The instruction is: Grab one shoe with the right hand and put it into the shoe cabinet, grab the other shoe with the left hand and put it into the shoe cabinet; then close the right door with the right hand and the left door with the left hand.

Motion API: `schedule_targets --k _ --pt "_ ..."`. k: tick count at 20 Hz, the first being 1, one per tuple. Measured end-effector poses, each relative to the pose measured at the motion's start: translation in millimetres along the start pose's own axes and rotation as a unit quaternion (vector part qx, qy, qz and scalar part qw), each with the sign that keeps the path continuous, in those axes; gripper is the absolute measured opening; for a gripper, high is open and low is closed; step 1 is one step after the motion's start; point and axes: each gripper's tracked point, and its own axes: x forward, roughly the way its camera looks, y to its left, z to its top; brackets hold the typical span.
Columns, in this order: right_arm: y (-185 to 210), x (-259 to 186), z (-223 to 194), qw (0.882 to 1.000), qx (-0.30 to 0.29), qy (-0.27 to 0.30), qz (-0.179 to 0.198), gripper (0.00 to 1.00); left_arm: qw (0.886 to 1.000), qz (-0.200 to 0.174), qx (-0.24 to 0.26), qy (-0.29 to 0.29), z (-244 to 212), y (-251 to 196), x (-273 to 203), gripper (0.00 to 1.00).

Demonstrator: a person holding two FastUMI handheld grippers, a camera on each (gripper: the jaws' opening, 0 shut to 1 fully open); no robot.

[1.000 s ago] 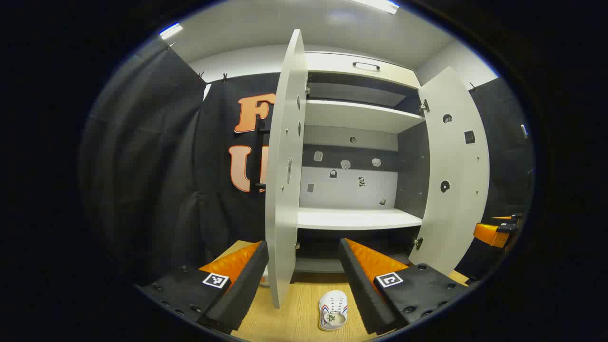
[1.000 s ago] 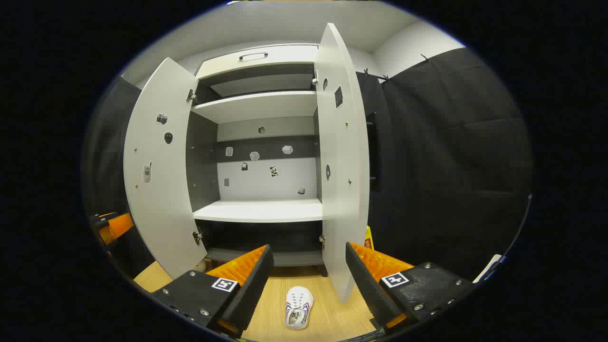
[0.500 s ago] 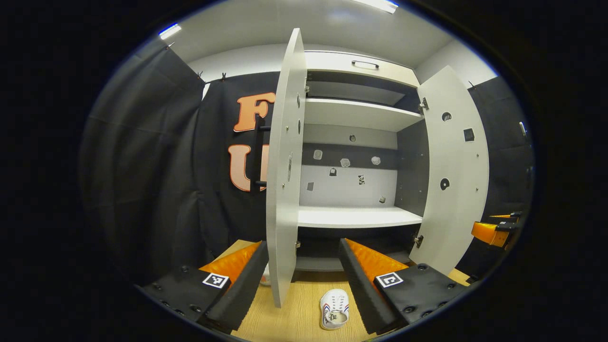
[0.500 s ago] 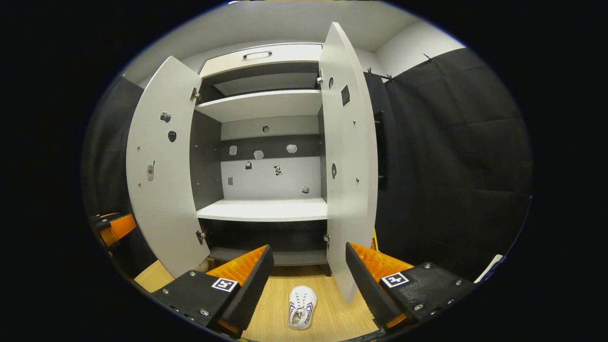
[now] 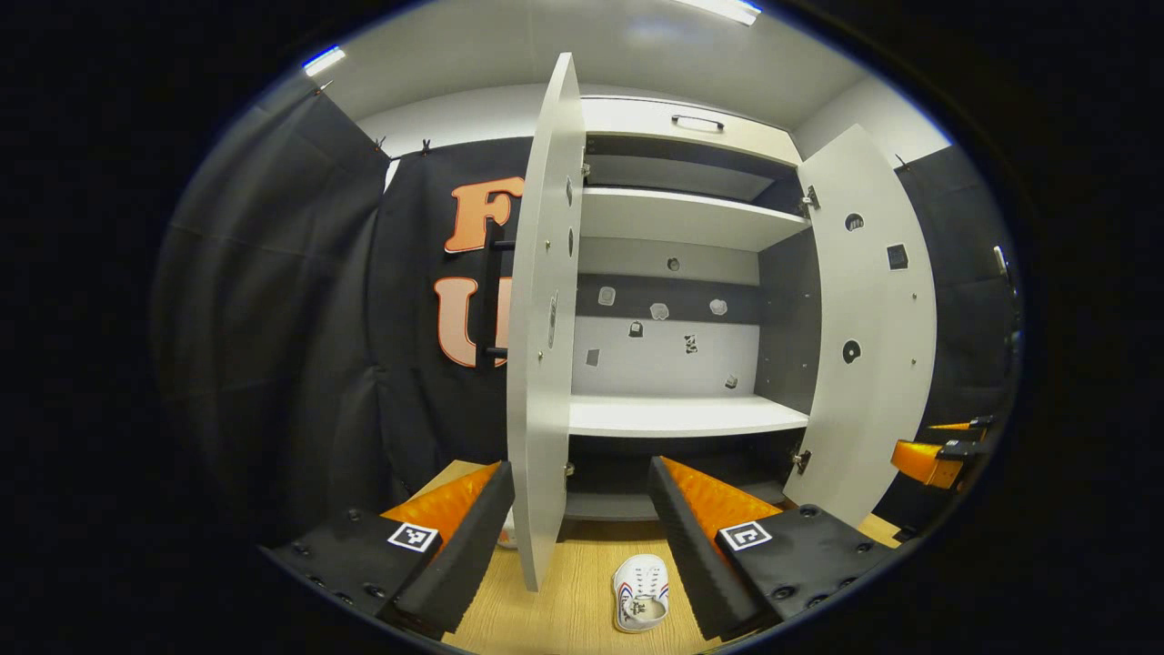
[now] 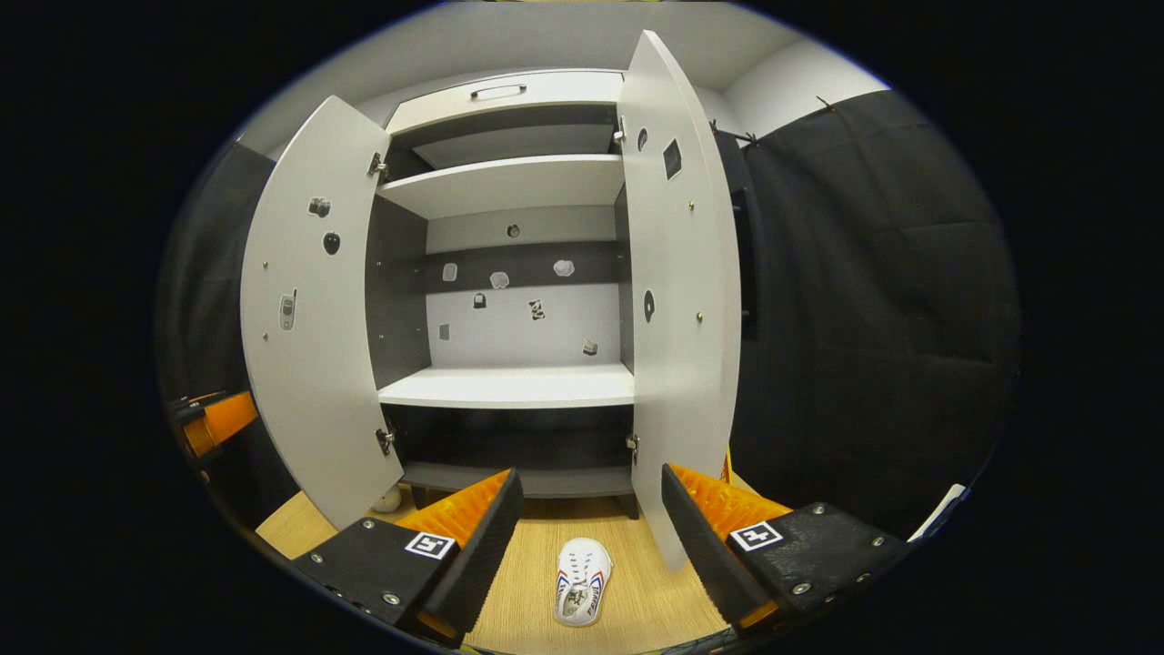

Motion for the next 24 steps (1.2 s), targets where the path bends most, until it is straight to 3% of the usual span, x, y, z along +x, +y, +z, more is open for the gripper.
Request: schedule_targets --k 12,20,24 --pt "-2.7 57.2 -160.2 0.992 -0.021 0.127 -0.013 0.94 1.000 0.009 -0.002 0.009 -5.8 6.4 -0.1 0.96" --pt "-7.3 96.6 -259.4 0.977 -0.027 0.213 -0.016 0.93 1.000 0.020 0.003 0.020 -15.4 12.0 1.5 0.96" --pt "-16.5 109.3 -301.2 0.965 -0.028 0.258 -0.031 0.86 0.999 0.026 0.014 0.026 -20.4 15.8 1.9 0.99"
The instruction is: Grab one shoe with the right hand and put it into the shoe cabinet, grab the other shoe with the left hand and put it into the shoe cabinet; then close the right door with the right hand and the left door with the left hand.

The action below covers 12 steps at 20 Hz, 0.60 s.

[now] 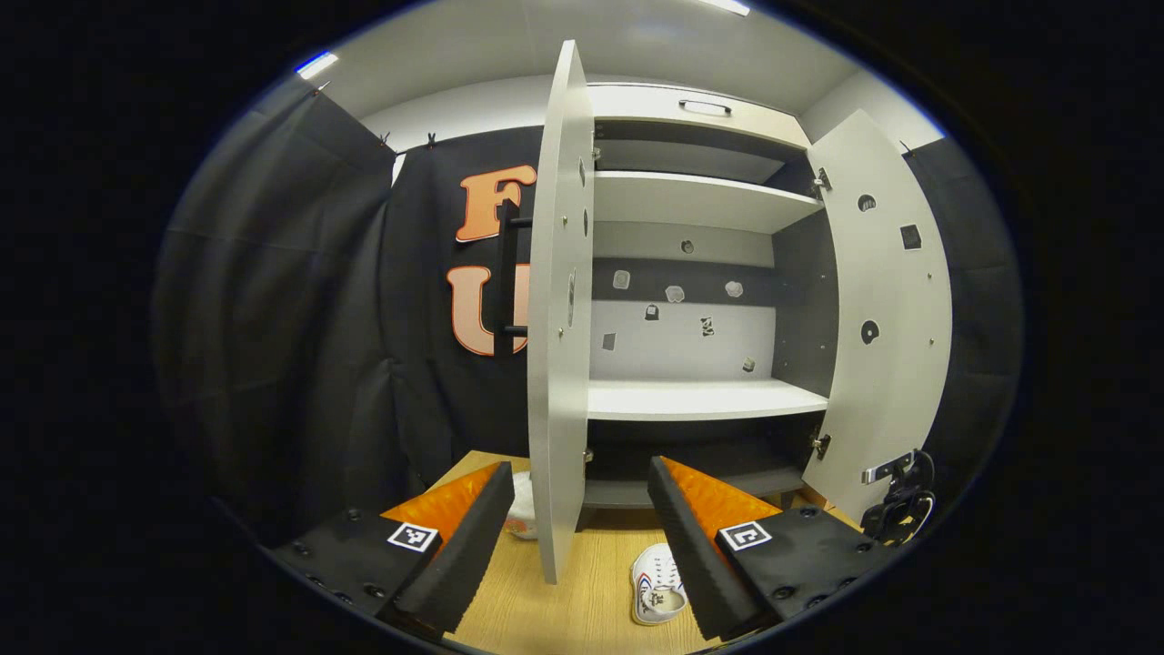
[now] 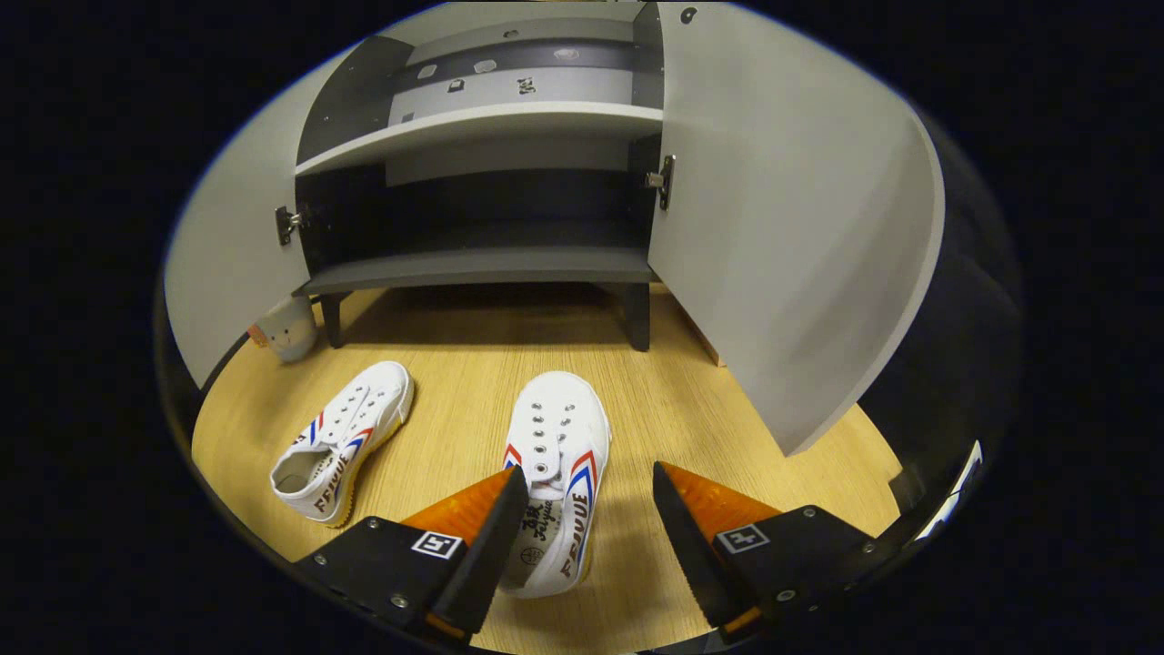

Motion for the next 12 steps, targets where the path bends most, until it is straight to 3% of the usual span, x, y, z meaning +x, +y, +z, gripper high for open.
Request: schedule_targets --k 2,3,8,12 --pt "-1.0 9.1 -12.2 1.000 0.011 0.019 -0.003 0.74 1.000 0.004 0.006 0.005 -3.4 1.7 0.1 0.94" --pt "-0.5 13.1 -16.3 1.000 0.016 0.026 -0.002 0.70 1.000 0.004 0.007 0.006 -4.5 2.1 0.4 0.99" --pt "3.4 27.6 -30.2 0.998 0.009 0.056 0.005 0.42 1.000 0.007 0.008 0.016 -11.0 4.0 0.8 0.96" --pt "6.2 34.5 -35.8 0.997 0.008 0.075 0.013 0.35 1.000 0.002 0.007 0.024 -18.3 1.0 0.0 0.97"
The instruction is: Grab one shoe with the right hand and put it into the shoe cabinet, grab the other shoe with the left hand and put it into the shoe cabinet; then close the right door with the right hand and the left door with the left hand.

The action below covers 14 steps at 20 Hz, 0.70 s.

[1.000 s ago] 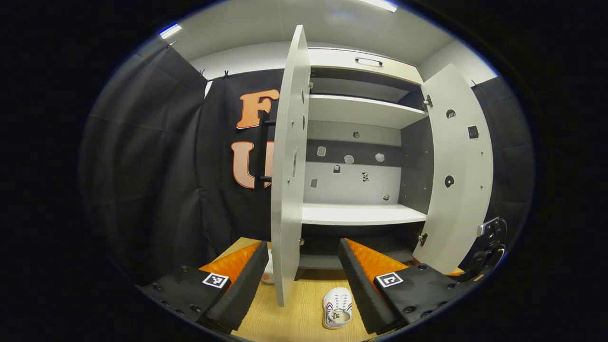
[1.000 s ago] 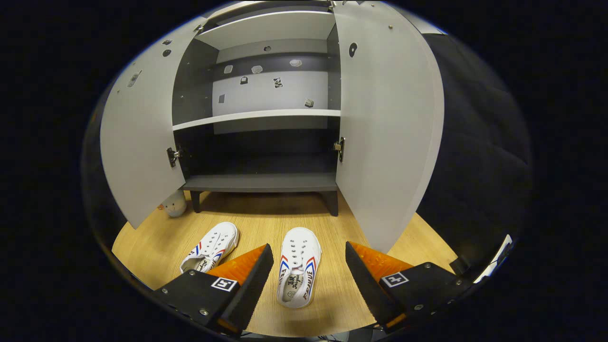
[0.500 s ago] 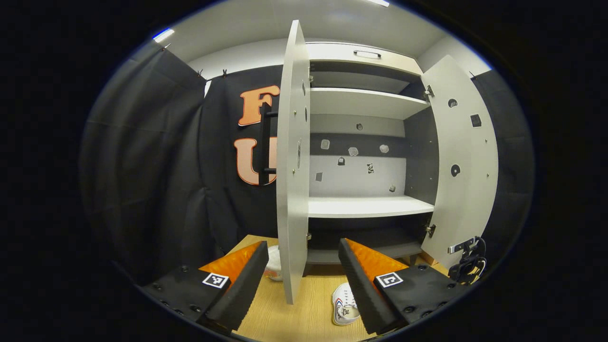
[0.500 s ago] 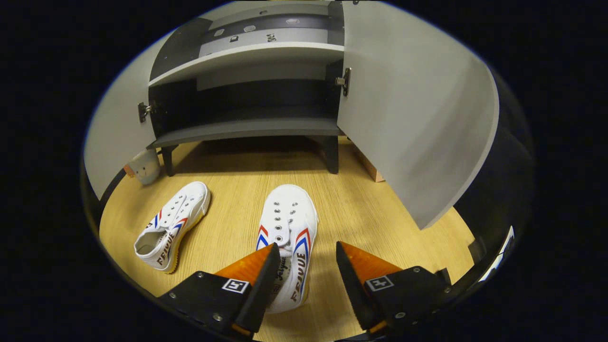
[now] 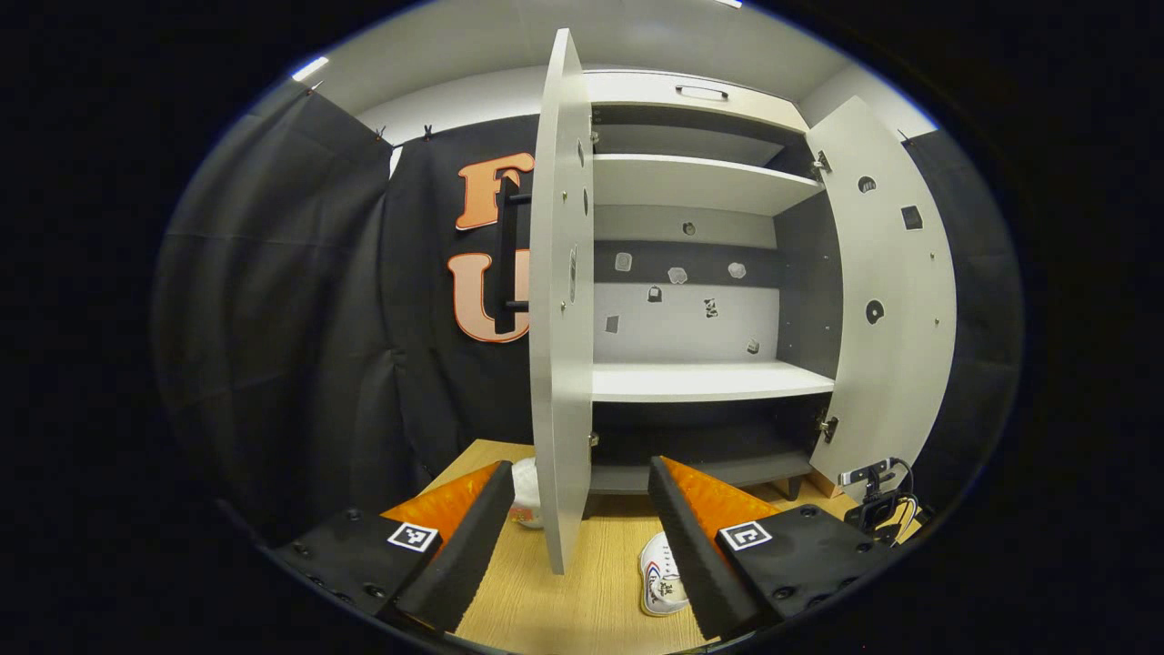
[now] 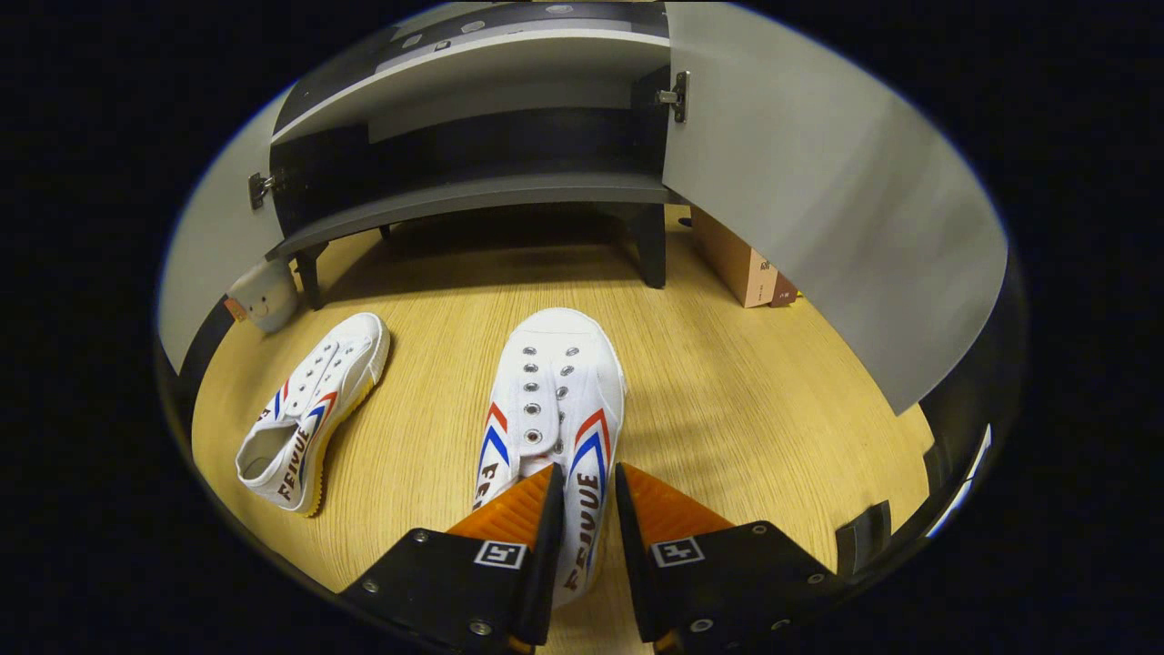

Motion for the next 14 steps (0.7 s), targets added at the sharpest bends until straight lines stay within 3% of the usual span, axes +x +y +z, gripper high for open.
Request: schedule_targets --k 3,8,14 --pt "1.2 1.6 0.7 1.000 -0.003 -0.001 -0.004 0.27 1.000 -0.002 -0.001 0.003 -3.5 -1.9 -0.3 0.97" --pt "-7.8 -5.2 12.0 1.000 -0.017 -0.006 -0.015 0.01 1.000 -0.012 0.004 0.003 -5.1 -8.1 -0.9 0.97" --pt "6.5 -51.1 45.3 0.999 -0.025 -0.041 0.004 0.00 1.000 -0.018 0.013 -0.004 -6.3 -14.3 -0.2 0.97"
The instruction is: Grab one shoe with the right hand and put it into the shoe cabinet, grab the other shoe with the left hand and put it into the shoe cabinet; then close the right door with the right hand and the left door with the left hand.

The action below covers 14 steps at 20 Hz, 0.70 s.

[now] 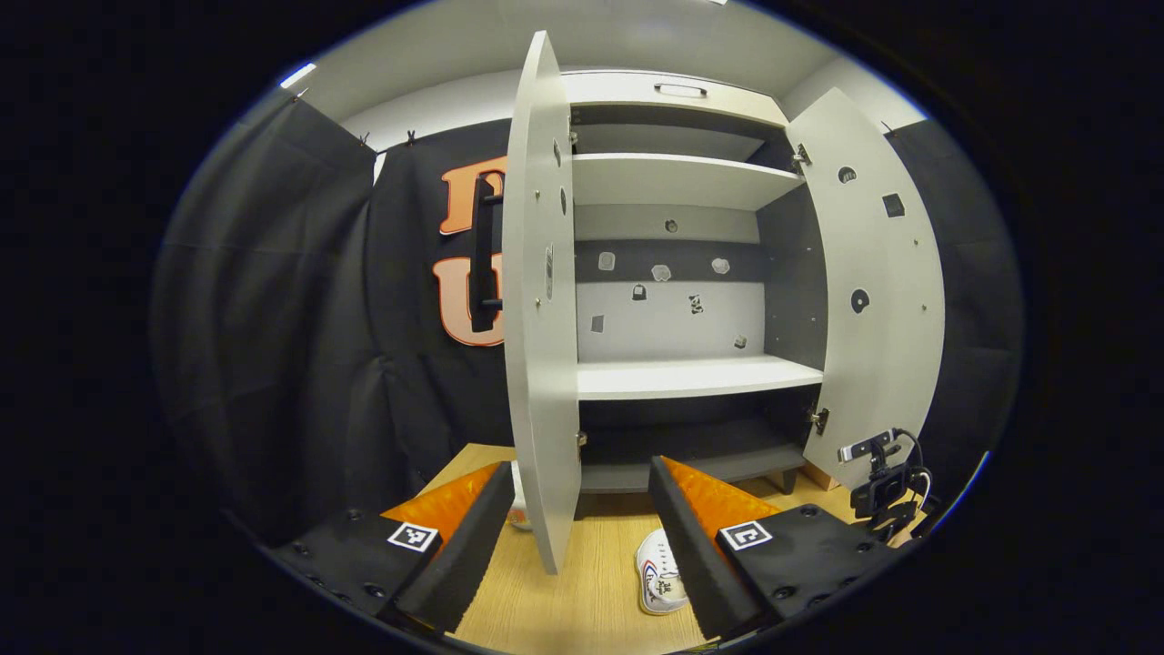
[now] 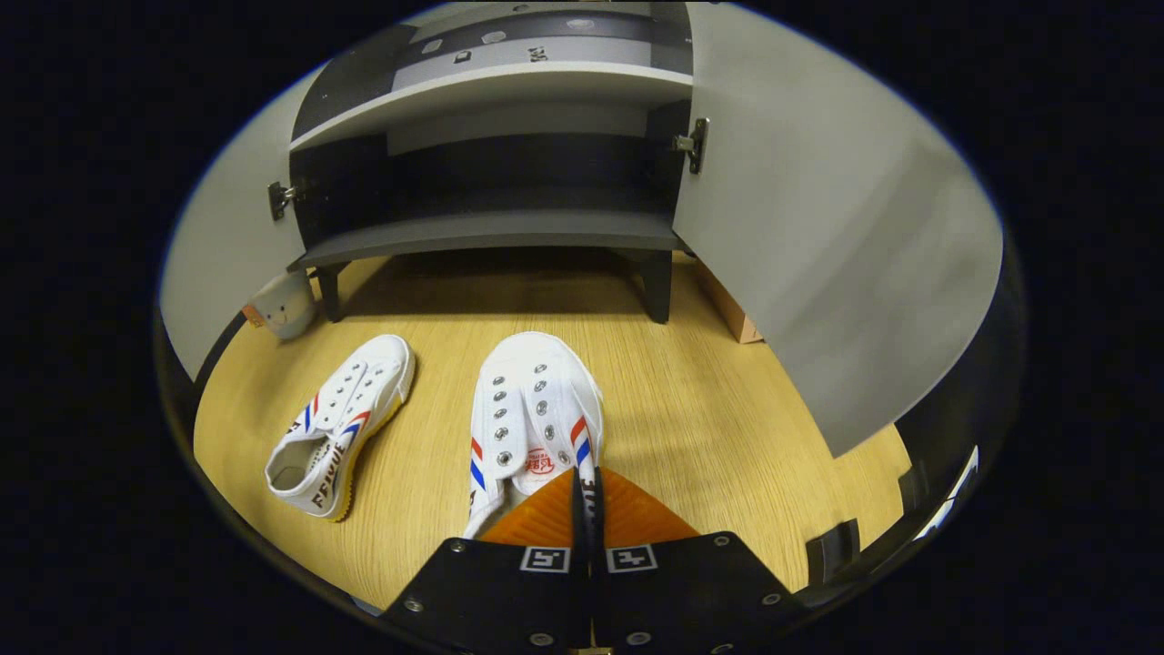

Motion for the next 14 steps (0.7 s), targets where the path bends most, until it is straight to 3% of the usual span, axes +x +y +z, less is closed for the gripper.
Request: schedule_targets --k 5,14 --pt "28.4 -37.3 53.6 0.999 0.021 -0.041 0.029 0.00 1.000 -0.002 -0.006 0.009 -10.2 -3.6 0.6 0.97" --pt "55.8 -93.3 200.6 0.987 0.048 -0.136 0.071 0.00 1.000 -0.010 -0.009 0.012 -19.4 -15.0 11.2 0.97"
